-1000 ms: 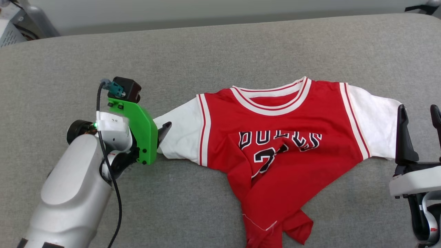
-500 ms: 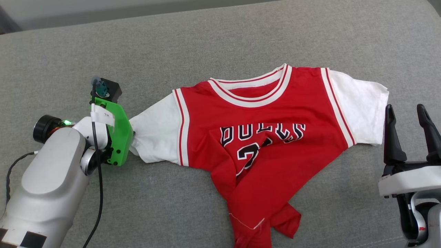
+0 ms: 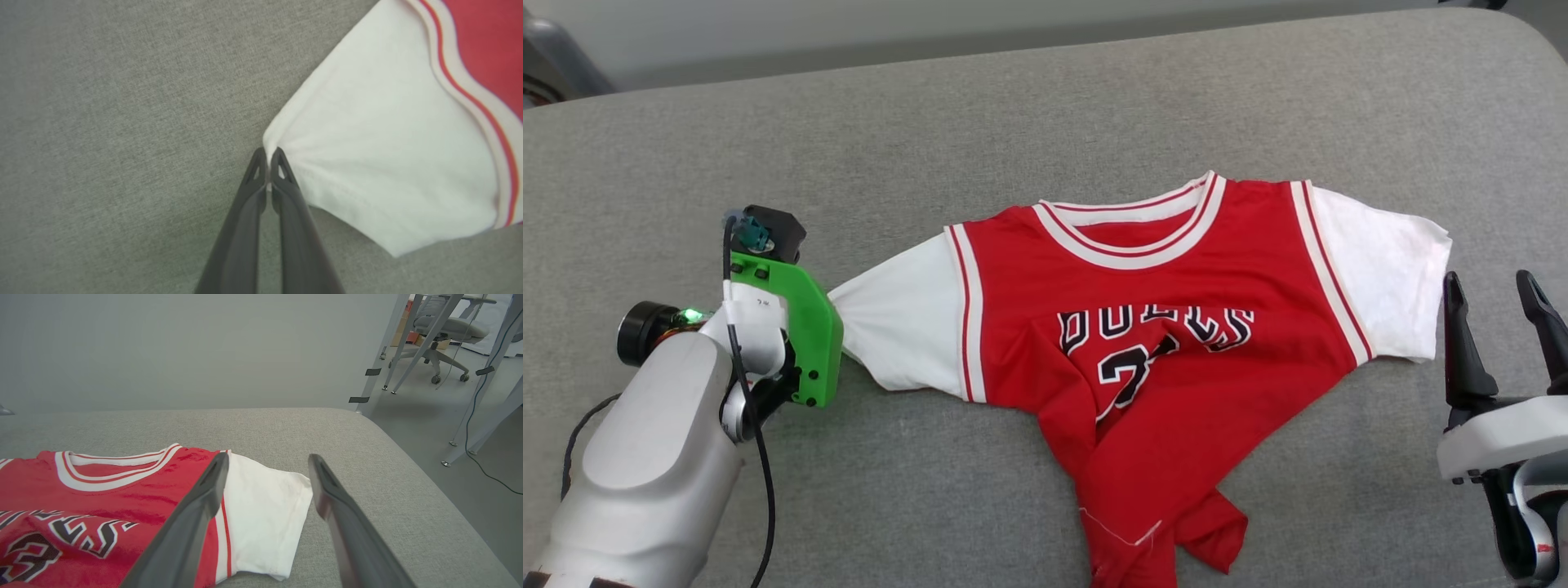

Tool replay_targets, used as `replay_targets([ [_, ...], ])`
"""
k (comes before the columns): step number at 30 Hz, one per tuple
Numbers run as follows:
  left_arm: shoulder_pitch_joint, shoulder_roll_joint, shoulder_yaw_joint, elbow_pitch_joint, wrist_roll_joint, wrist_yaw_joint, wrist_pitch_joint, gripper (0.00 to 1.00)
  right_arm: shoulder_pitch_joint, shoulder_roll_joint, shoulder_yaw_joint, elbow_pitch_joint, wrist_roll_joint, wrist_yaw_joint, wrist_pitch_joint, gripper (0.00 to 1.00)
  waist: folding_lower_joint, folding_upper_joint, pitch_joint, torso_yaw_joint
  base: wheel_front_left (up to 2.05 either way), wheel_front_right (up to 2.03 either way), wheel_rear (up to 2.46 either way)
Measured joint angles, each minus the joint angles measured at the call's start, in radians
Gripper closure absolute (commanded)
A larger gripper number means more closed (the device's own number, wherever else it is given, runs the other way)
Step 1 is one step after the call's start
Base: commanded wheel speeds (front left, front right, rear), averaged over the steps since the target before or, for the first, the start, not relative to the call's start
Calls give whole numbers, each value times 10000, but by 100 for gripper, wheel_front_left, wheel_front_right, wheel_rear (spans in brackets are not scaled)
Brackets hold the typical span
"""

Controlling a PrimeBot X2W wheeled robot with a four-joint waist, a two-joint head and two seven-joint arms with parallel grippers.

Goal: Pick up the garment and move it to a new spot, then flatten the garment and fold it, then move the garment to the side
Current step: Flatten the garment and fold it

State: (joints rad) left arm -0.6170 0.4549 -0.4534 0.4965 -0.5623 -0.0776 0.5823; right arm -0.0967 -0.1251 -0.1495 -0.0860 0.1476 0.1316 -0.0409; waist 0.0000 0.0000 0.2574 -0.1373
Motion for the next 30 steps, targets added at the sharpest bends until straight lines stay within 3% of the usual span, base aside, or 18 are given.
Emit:
replay_targets([
  [7, 609, 387, 407, -1960, -240, 397, -65, 100, 490, -336, -222, -21, 69, 0, 1210, 0, -1, 0, -440, 542, 0, 0, 0],
  [12, 1647, 876, 702, -4111, -510, 993, 516, 100, 571, -642, -194, -199, 288, 0, 2591, 0, -1, 0, -630, 952, 0, 0, 0],
  [18, 2927, 1170, 700, -6997, -988, 1438, 1279, 100, 365, -1455, -257, -311, 918, 0, 5442, 0, -1, 0, -543, 1395, 0, 0, 0],
  [19, 3265, 1214, 633, -7950, -989, 1668, 1522, 100, -101, -1847, -360, -259, 1476, -2, 7079, 0, 0, 0, -333, 1546, 0, 0, 0],
  [23, 3502, 1212, 445, -8840, -968, 1889, 1684, 100, -1014, -2782, -506, -270, 1599, -2, 8493, 0, -1, 0, 45, 1752, 0, 0, 0],
  [30, 3508, 1189, 336, -9342, -802, 1975, 1584, 100, -2824, -3591, -408, 564, 1825, 0, 9764, 0, -1, 0, 846, 2141, 0, 0, 0],
])
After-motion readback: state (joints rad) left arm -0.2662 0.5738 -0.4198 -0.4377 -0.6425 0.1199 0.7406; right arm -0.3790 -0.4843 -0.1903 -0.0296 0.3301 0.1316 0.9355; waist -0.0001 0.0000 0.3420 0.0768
